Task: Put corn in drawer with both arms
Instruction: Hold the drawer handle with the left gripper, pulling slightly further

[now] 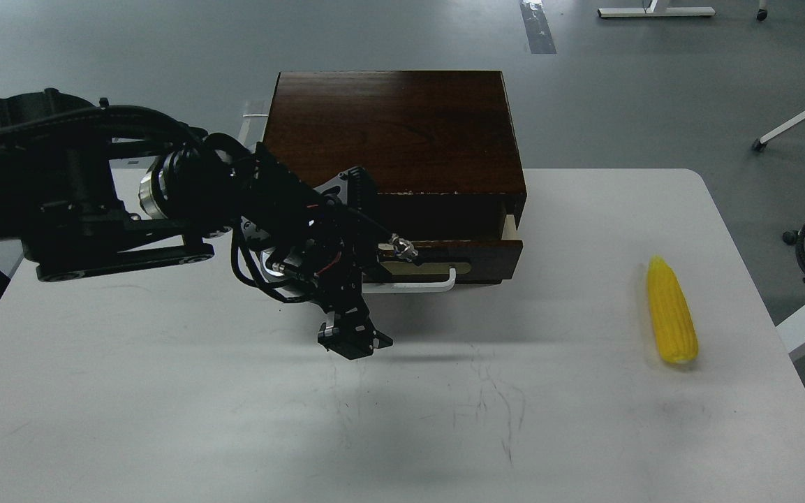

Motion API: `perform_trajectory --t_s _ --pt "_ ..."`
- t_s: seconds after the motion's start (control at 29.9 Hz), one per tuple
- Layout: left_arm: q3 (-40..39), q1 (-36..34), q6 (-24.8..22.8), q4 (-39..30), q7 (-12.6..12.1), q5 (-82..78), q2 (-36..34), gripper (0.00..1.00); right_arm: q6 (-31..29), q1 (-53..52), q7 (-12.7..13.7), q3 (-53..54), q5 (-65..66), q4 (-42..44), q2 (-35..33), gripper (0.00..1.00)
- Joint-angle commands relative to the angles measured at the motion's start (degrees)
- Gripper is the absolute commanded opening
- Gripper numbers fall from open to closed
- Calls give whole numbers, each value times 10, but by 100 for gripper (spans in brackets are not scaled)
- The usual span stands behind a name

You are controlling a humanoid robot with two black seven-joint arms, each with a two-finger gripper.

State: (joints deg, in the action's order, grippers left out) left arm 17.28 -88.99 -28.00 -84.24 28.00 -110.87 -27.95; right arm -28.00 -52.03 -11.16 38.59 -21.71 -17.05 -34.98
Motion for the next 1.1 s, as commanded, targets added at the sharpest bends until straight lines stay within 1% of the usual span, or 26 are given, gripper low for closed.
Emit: perform_trajectory --t_s 0.0,1.07 --pt "-1 8 0 8 0 0 3 91 0 0 0 0 0 0 0 100" --pt "-1 1 0 -22 0 -2 0 91 0 3 0 1 0 5 -9 100"
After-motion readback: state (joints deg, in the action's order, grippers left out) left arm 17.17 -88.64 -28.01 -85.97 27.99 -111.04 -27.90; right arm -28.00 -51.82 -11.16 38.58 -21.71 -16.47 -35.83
